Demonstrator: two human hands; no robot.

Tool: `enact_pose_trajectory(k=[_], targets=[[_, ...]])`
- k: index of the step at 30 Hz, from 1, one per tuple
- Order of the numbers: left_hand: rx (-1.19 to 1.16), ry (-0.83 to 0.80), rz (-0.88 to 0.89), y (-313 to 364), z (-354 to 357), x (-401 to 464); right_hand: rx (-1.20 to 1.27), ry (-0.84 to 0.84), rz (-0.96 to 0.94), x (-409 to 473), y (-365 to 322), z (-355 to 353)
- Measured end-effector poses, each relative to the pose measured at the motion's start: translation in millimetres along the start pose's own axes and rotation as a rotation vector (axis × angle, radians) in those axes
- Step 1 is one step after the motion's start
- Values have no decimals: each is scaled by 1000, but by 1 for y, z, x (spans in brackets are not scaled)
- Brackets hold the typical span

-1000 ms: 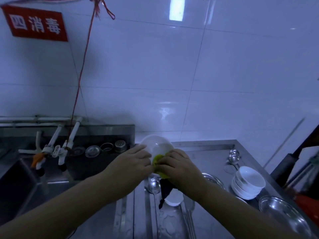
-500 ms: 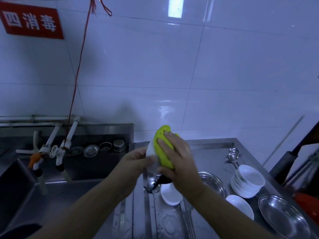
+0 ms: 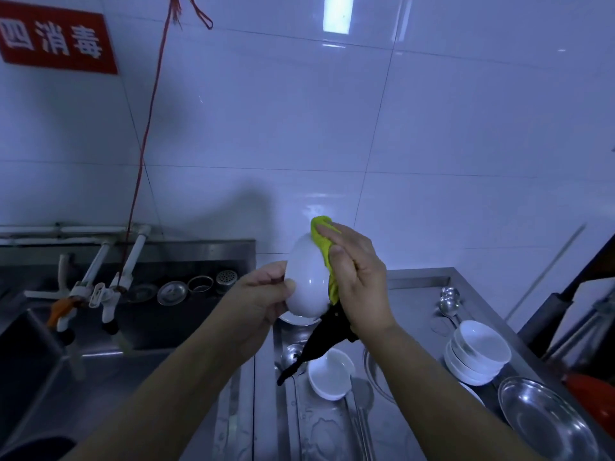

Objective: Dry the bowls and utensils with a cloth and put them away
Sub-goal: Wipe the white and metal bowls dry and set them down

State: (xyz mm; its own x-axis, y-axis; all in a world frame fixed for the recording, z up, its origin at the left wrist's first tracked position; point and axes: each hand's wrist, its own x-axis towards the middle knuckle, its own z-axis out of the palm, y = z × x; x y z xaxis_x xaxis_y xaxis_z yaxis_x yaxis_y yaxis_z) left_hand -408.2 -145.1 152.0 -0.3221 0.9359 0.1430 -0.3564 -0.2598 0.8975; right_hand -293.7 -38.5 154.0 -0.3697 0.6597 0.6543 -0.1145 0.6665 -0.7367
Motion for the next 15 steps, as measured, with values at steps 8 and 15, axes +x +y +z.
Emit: enact_pose_trajectory(k=[8, 15], targets=[[-210, 47, 29, 18, -10, 9, -22, 116, 174, -17, 4, -8], [-190, 57, -7, 13, -2, 7, -278, 53, -302, -17, -4, 3]])
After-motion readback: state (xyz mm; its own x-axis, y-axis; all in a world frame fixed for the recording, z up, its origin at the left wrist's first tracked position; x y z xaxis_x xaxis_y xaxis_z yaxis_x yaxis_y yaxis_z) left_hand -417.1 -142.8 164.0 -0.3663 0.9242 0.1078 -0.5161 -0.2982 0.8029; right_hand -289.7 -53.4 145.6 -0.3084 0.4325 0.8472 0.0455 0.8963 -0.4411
